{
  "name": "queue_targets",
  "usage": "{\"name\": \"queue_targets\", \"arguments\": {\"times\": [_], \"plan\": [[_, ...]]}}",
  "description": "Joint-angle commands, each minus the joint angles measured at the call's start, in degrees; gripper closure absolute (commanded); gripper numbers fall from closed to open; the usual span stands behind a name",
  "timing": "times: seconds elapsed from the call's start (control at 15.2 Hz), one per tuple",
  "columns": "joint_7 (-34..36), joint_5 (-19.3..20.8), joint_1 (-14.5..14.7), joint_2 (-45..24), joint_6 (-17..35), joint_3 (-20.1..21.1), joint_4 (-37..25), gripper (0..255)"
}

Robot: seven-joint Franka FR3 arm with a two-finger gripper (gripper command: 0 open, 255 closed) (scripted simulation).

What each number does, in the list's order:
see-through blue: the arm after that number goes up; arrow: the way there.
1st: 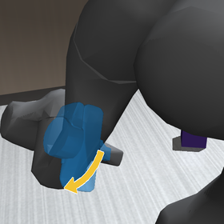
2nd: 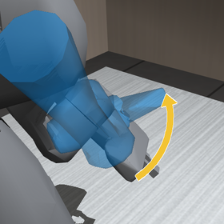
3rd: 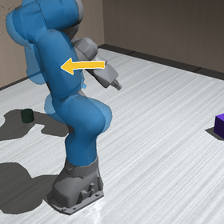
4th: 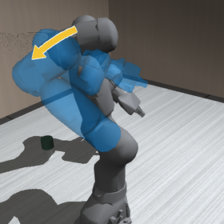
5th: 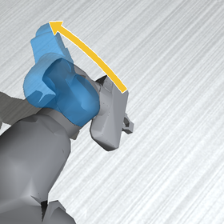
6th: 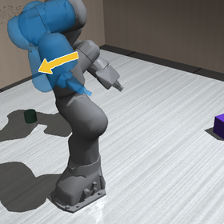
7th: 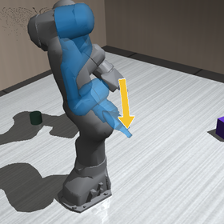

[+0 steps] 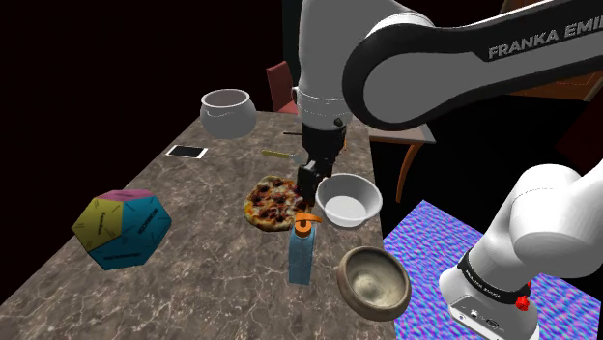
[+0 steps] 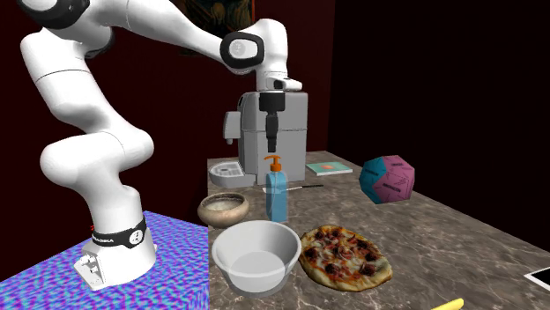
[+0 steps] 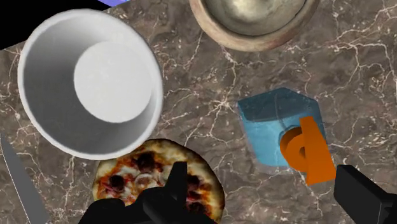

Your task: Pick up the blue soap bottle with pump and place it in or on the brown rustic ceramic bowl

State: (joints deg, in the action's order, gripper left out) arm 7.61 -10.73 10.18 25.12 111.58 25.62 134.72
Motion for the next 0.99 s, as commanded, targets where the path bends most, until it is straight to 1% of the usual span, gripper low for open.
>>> {"name": "queue_targets", "arguments": {"times": [0.0,0.13,0.2,0.66,0.92], "plan": [[2.3,-0.1,0.8,-2.7,2.0,2.7,-0.5,0],[4.4,0.5,1.2,-5.9,3.7,5.0,-1.7,0],[4.6,0.6,1.2,-6.2,3.8,5.2,-1.8,0],[5.2,1.0,1.1,-8.7,10.1,6.4,2.2,0],[5.2,1.0,1.1,-8.7,10.1,6.4,2.2,0]]}}
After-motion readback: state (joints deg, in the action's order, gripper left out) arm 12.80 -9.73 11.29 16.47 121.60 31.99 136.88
